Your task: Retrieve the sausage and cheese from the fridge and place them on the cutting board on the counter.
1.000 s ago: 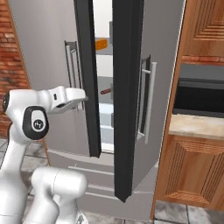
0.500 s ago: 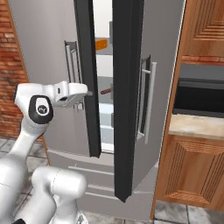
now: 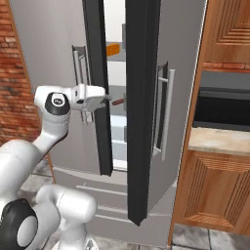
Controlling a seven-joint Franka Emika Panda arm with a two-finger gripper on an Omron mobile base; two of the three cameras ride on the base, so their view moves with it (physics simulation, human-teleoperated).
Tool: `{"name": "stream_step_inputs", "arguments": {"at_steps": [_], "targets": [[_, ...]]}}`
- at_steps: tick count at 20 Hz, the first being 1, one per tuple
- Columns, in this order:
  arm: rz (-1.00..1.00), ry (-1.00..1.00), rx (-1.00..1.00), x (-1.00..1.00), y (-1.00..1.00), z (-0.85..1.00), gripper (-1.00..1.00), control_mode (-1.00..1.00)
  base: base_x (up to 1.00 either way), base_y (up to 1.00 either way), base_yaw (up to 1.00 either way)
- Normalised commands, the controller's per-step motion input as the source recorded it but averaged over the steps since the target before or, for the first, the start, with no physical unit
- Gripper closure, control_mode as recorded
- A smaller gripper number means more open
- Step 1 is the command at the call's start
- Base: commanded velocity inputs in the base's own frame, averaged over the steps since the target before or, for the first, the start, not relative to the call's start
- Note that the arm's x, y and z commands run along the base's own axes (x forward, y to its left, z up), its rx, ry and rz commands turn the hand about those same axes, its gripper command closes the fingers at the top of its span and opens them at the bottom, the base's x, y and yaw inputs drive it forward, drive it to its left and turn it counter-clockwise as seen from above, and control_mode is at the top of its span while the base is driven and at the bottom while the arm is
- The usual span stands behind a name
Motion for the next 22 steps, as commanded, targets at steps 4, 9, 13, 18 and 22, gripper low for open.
{"name": "stream_step_inputs", "arguments": {"at_steps": [4, 9, 13, 18, 22], "targets": [[-0.15, 0.0, -0.1, 0.45, -0.66, -0.11, -1.0, -1.0, 0.0, 0.0, 0.0], [-0.16, 0.0, -0.12, 0.08, -0.92, -0.14, -1.0, -1.0, 0.0, 0.0, 0.0], [-0.16, -0.01, -0.13, -0.16, -1.0, -0.15, -1.0, -1.0, 0.0, 0.0, 0.0], [-0.16, -0.05, -0.11, -0.52, -1.0, -0.09, -1.0, -1.0, 0.0, 0.0, 0.0], [-0.14, -0.01, -0.04, -0.23, -1.0, -0.01, -1.0, -1.0, 0.0, 0.0, 0.0]]}}
